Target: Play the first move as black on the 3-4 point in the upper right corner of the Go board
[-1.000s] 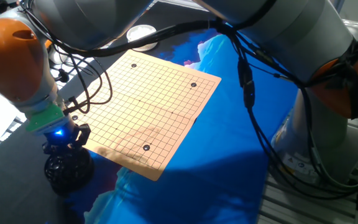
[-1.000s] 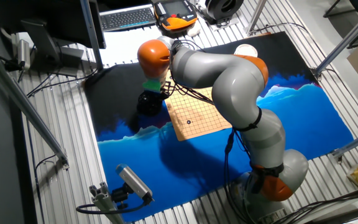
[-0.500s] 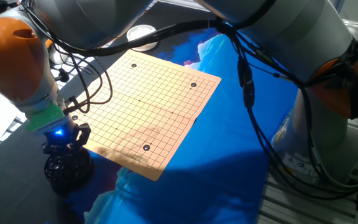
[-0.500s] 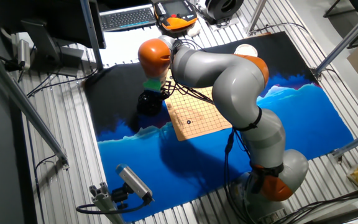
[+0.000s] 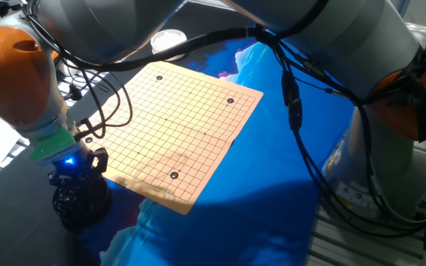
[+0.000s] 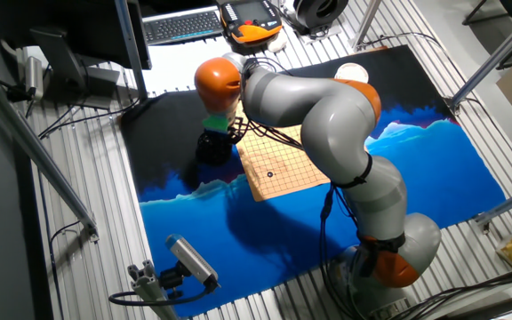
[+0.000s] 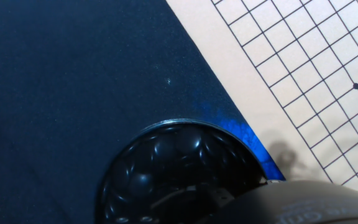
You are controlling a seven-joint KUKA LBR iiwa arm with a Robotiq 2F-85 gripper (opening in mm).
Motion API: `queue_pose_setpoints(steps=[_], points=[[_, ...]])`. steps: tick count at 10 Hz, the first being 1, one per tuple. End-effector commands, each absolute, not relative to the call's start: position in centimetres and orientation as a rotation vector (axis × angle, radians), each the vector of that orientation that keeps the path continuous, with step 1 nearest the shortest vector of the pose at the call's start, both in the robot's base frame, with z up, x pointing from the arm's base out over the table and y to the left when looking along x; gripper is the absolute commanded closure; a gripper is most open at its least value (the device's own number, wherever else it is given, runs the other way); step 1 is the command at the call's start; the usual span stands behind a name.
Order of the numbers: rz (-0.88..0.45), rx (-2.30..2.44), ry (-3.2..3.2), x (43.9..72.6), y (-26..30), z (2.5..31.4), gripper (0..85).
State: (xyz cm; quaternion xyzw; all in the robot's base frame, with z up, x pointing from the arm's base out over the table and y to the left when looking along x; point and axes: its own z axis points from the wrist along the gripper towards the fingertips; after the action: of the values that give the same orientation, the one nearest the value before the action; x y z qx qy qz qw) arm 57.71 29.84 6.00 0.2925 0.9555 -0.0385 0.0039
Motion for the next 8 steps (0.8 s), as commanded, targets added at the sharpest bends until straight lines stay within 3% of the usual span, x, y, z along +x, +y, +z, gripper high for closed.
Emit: queue_pose_setpoints(steps=[1,5,6,8], points=[[-0.123,0.916,2.993,57.71,29.86,5.88,51.0],[-0.123,0.9,2.998,57.76,29.8,5.91,51.0],[-0.122,0.894,3.0,57.77,29.78,5.91,68.0],[-0.108,0.871,3.012,57.8,29.75,5.94,68.0]])
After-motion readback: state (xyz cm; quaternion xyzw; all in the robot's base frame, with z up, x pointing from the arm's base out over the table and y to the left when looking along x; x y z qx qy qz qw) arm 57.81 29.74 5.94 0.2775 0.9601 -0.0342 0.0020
